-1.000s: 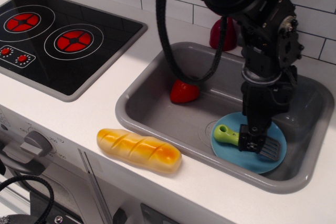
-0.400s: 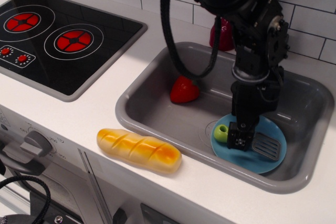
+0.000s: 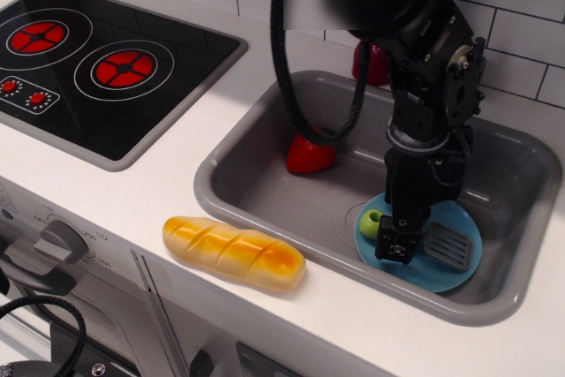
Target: Take spatula off plate sink
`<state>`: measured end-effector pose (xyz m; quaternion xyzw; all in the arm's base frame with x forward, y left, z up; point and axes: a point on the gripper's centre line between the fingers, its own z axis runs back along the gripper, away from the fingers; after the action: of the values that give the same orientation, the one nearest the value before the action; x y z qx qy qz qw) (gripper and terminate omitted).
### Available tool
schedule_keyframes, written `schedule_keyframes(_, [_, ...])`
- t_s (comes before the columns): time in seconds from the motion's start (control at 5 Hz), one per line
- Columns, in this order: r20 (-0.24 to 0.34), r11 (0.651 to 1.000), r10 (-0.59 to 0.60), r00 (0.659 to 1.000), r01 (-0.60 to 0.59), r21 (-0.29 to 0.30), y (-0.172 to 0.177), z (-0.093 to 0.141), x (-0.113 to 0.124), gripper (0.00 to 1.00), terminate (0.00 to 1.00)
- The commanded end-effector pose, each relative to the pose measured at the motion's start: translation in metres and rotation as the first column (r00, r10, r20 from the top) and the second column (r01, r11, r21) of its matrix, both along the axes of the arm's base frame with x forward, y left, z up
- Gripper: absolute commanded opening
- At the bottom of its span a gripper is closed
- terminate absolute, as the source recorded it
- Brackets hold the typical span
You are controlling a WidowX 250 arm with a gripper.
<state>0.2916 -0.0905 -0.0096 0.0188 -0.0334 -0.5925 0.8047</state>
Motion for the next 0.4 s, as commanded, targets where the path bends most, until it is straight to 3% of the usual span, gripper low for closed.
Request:
schedule_keyframes(0.0, [0.022,1.0,-0.012,1.0,0.012,-0.007,-0.0045,0.0048,-0.0085,1.0,0.0])
schedule_keyframes(0.2, [0.011,0.999,-0.021,1.0,0.021,-0.026,-0.0062,0.0071,-0.0097,0.0,0.0])
